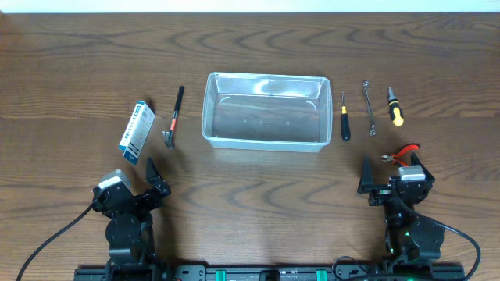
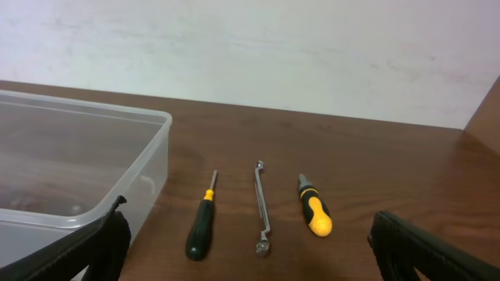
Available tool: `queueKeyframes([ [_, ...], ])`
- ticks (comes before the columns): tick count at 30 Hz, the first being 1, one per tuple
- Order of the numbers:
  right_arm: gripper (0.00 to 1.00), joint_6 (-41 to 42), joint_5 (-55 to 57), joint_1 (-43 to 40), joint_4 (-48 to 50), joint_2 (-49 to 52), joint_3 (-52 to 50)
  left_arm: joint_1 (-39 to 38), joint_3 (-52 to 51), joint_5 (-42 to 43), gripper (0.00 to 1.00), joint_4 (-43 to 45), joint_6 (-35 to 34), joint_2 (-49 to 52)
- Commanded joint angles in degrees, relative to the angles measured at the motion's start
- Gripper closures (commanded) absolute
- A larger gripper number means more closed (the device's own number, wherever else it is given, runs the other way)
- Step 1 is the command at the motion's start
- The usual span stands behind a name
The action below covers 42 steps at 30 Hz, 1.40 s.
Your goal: Pack container
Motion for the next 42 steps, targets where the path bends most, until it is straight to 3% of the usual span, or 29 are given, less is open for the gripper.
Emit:
queueKeyframes([
  [1,0.01,-0.35,-0.22,-0.66,-0.11,-0.42,-0.20,-0.22,-1.51,-0.26,0.02,-0.17,0.55,-0.35],
  [13,0.01,0.00,-0.50,-0.66,-0.11,-0.42,-0.20,-0.22,-1.51,-0.26,0.02,-0.17,0.55,-0.35],
  [21,0.01,11.13,-1.73,-0.66,0.44,0.35,0.15,-0.22,-1.51,-0.26,0.02,-0.17,0.55,-0.35],
  [27,0.01,11.21,1.70,-0.70,2.38,10.78,6.60,-0.22,-1.51,-0.26,0.02,-0.17,0.55,-0.35],
  [33,0.01,3.41,2.36,-0.70,-2.58,36.70,28.13,-0.22,-1.51,-0.26,0.02,-0.17,0.55,-0.35],
  [42,0.01,3.28,-1.68,-0.70,-44.44,80.11,82.55,-0.22,-1.51,-0.26,0.02,-0.17,0.55,-0.35],
])
